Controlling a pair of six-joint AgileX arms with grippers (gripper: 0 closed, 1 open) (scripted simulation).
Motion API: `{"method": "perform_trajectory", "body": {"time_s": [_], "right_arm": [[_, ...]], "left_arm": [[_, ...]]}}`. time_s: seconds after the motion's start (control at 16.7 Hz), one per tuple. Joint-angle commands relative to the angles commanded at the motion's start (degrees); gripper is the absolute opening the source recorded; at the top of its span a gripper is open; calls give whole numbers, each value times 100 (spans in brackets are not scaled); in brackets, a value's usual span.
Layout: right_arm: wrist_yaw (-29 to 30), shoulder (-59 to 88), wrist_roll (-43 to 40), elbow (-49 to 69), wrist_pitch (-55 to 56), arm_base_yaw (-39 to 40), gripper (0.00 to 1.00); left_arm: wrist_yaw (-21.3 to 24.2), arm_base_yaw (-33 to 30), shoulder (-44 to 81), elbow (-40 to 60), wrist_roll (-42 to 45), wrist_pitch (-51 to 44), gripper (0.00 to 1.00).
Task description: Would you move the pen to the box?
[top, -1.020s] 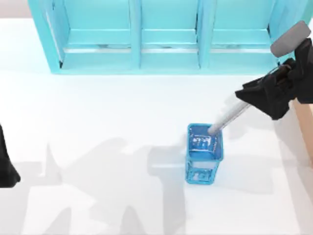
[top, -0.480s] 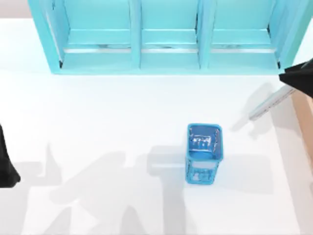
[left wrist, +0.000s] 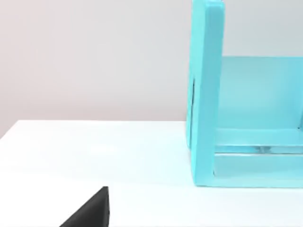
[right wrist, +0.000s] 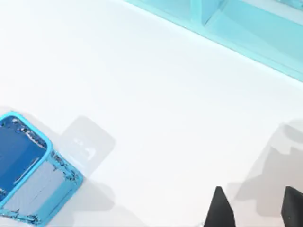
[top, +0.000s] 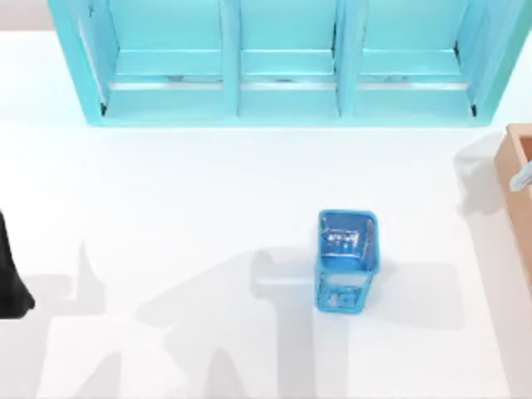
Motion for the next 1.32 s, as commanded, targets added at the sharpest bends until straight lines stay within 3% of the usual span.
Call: {"method": "perform_trajectory", "body": {"time_s": [0.42,0.78,1.32], "right_arm": [[1469,-167,-444,935,-1837,-1322,0],[1506,-134,-422,838,-1759,-1302,0],[1652,-26,-192,-374,-308,-1066,0]], "left_arm": [[0,0,0,0,0,0,100],[0,0,0,0,0,0,100],[0,0,0,0,0,0,100]]}}
